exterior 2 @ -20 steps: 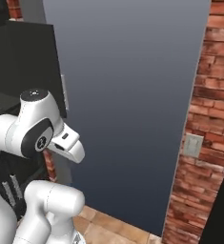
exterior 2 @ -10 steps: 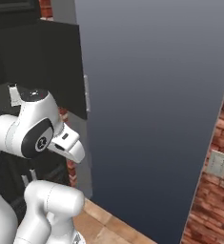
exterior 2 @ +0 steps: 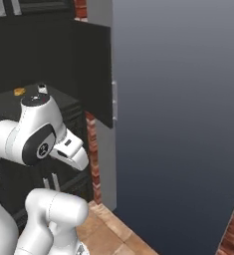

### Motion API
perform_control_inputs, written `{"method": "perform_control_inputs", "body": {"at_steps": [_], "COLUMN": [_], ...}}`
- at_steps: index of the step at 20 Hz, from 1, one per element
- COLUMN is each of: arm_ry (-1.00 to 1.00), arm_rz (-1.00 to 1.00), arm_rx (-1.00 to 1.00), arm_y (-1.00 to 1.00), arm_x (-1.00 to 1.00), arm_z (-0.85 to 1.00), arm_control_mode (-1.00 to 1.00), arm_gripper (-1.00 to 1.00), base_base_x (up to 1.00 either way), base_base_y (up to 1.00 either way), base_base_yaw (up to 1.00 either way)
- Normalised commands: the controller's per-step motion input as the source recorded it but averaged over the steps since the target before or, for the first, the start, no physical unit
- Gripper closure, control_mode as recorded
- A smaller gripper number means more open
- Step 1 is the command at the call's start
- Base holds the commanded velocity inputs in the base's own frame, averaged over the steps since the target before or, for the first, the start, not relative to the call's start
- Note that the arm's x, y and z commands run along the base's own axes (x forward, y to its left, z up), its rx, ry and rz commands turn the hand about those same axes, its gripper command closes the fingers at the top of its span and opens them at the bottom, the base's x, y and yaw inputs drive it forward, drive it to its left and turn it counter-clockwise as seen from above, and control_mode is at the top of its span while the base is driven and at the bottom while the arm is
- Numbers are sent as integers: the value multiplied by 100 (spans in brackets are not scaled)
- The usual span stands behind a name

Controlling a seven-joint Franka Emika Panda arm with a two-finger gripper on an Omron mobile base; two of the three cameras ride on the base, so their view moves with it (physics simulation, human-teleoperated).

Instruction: Pick the cheese from the fridge and the cheese grater from the cabinet and place them next to the salad bowl.

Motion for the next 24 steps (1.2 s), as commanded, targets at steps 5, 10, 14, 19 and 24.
{"method": "perform_control_inputs", "body": {"at_steps": [5, 10, 14, 19, 24], "arm_ry": [0, 0, 0, 0, 0], "arm_rz": [0, 0, 0, 0, 0], "arm_rx": [0, 0, 0, 0, 0], "arm_y": [0, 0, 0, 0, 0], "arm_x": [0, 0, 0, 0, 0], "arm_z": [0, 0, 0, 0, 0], "arm_control_mode": [100, 100, 100, 100, 100], "arm_gripper": [-100, -100, -100, -100, -100], "base_base_x": [34, 43, 36, 33, 47], "base_base_y": [0, -1, -4, -10, -32], "base_base_yaw": [37, 38, 35, 34, 21]}}
